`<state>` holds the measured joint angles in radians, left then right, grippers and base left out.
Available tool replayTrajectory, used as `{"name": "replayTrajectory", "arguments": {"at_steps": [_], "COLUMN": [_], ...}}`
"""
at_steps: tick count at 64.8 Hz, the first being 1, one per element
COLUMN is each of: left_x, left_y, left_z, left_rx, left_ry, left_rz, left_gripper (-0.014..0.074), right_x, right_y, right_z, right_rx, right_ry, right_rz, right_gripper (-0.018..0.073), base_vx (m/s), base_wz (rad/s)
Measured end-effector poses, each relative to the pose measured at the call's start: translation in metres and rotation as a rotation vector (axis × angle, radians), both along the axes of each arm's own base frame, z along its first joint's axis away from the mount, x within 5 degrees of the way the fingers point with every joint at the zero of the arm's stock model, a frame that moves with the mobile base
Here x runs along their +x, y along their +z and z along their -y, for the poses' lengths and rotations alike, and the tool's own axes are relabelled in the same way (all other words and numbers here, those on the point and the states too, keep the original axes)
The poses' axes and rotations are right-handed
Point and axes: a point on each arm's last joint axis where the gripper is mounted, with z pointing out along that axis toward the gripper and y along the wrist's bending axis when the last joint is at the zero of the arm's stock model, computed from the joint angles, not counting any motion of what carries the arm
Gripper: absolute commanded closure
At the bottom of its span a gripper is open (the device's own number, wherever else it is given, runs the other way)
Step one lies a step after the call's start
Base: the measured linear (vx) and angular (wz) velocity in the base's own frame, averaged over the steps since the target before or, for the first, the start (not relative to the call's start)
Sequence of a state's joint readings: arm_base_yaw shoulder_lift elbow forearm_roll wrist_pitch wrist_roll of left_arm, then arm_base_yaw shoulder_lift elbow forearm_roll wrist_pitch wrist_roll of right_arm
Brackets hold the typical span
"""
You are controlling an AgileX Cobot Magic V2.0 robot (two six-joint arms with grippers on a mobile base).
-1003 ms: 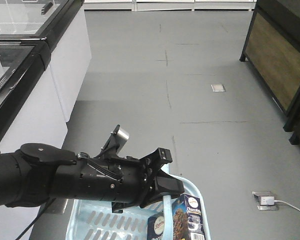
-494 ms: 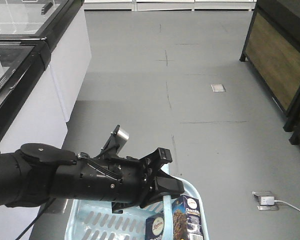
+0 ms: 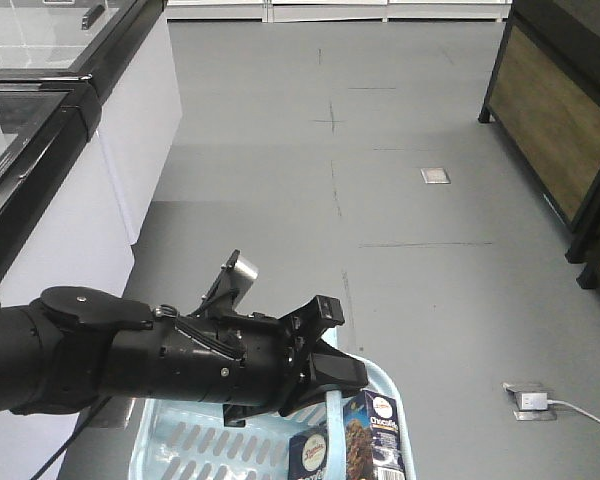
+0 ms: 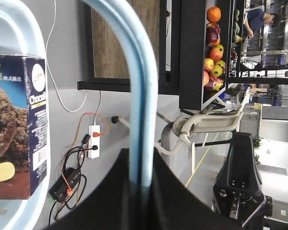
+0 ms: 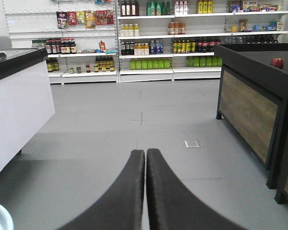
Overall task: Left arm holds basket, right arm returns cookies
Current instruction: 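Lower the held basket in front of the robot with the left arm, then drive forward toward the drink shelves holding the basket in the left gripper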
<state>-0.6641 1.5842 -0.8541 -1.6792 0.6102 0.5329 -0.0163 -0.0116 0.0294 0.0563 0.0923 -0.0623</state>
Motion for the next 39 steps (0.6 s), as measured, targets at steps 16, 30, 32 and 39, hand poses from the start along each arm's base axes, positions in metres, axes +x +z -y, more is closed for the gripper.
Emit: {"name": "replayTrajectory", "arguments": {"at_steps": [16,30,32,39], "left_x": [0.0,-0.0001,-0.0001,0.0], "left_y": [0.0,0.0,0.0,0.0], "left_z": [0.0,0.0,0.0,0.0], "left_rx": [0.0,-0.001,-0.001,0.0], "left_ry": [0.0,-0.001,-0.001,0.0], "left_rz": [0.0,0.0,0.0,0.0], "left_gripper": [0.0604,0.0604,0.0604,0.0604], "right_x": [0.0,0.0,0.0,0.0], "right_y": [0.0,0.0,0.0,0.0], "right_z": [0.0,0.0,0.0,0.0], "right_rx": [0.0,0.0,0.0,0.0], "right_ry": [0.0,0.0,0.0,0.0], "right_rz": [0.0,0.0,0.0,0.0], "right_gripper": [0.0568,0.0568,0.0568,0.0568], "base_vx": [0.03,0.08,0.12,0.13], "base_wz": [-0.08,-0.08,-0.01,0.02]}}
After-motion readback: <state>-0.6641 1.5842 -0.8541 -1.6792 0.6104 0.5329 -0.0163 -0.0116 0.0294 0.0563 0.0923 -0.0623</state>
